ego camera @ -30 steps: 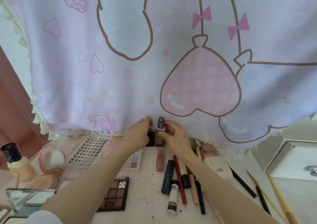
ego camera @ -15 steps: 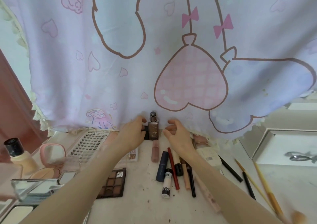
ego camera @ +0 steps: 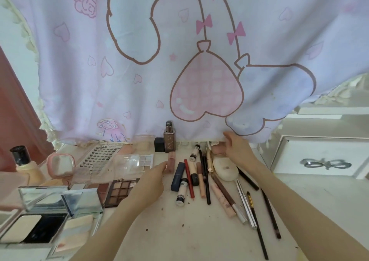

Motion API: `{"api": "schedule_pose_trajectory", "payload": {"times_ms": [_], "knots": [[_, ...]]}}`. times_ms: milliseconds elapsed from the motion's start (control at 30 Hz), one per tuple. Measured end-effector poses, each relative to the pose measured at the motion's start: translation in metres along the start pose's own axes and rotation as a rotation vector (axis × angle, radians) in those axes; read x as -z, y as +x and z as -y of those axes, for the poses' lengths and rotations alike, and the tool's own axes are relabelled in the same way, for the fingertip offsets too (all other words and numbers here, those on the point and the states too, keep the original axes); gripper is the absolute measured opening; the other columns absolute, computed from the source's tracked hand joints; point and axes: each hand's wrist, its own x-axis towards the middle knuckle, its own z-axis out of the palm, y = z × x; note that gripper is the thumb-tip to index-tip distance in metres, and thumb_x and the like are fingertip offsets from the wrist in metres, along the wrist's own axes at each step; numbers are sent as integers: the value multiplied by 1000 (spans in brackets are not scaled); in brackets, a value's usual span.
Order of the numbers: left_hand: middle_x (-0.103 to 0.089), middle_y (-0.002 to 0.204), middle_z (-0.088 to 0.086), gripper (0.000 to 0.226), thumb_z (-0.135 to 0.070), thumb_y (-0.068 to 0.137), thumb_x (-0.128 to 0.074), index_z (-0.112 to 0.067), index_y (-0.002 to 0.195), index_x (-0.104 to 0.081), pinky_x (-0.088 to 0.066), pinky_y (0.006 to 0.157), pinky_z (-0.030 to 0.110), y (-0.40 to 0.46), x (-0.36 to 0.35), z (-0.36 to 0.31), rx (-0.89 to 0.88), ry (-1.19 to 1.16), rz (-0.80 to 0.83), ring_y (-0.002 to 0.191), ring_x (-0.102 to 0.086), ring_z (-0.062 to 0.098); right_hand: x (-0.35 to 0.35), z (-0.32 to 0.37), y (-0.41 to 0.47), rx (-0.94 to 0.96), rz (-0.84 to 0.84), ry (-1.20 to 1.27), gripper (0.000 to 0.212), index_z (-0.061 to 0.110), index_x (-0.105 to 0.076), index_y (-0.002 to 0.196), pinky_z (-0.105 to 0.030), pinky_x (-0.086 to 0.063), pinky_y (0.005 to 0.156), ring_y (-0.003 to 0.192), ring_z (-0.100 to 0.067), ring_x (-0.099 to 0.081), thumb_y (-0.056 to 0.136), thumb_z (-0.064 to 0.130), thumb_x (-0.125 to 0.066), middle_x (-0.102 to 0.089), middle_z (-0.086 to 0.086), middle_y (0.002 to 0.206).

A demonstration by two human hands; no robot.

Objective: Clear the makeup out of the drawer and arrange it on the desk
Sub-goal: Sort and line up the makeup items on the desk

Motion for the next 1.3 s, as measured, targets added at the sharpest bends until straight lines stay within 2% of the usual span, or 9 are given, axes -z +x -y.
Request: {"api": "schedule_pose_trajectory", "payload": {"times_ms": [100,167,333,533,633,700,833,1067,1300], "knots": [[-34,148,0,61,7,90,-33,-18,145,-23,-24,107,22,-6,-3,3,-20,-68,-5,135,-33,16,-6,-6,10,-35,31,-54,34,-2,-52,125,-30,-37,95,117,-29,-50,93,6,-45,-56,-17,126],[-32,149,-1,62,8,89,-33,-19,145,-24,-21,109,20,-10,-9,9,-41,-136,-7,136,-30,12,-15,-8,17,-44,41,-91,23,-6,-62,103,-32,-41,79,98,-31,-55,87,6,-51,-60,-19,104],[-43,138,-7,67,15,83,-32,-20,139,-38,-12,84,-12,-17,-17,13,-57,-273,-102,115,-32,-5,-31,-10,33,-70,49,-231,24,-4,-62,76,-28,-38,63,79,-28,-57,82,20,-62,-58,-18,90],[-43,140,-8,64,12,85,-33,-23,138,-38,-17,96,5,-14,-22,13,-37,-277,-134,128,-37,5,-40,0,44,-86,56,-402,19,0,-57,87,-32,-46,74,93,-30,-57,82,18,-63,-50,-19,112],[-43,140,-9,64,11,85,-34,-24,138,-38,-17,95,6,-13,-23,13,-30,-269,-150,129,-37,6,-36,-3,47,-112,127,-417,27,10,-41,63,-22,-38,53,80,-23,-49,78,7,-62,-51,-17,96],[-43,140,-8,64,11,85,-34,-24,138,-39,-18,96,7,-12,-24,14,-31,-270,-154,129,-38,7,-29,-5,47,-111,160,-422,24,9,-45,63,-20,-32,46,75,-22,-50,79,7,-63,-53,-11,84],[-42,141,-7,63,10,86,-34,-24,139,-38,-21,99,11,-11,-27,16,-22,-267,-158,130,-38,9,-16,-6,41,-51,227,-448,7,8,-57,84,-25,-38,58,82,-23,-54,82,13,-63,-56,-8,86],[-43,141,-6,63,9,85,-34,-24,138,-38,-25,101,15,-14,-29,17,-21,-256,-167,129,-39,10,-24,-16,40,80,293,-542,30,30,-37,59,-27,-35,68,82,-19,-48,86,29,-51,-53,3,84],[-44,140,-5,61,9,86,-35,-23,137,-40,-24,99,13,-14,-30,18,-25,-255,-172,127,-40,10,-15,-18,18,180,351,-576,27,22,-41,58,-27,-33,61,77,-18,-47,84,23,-50,-48,4,72]]}}
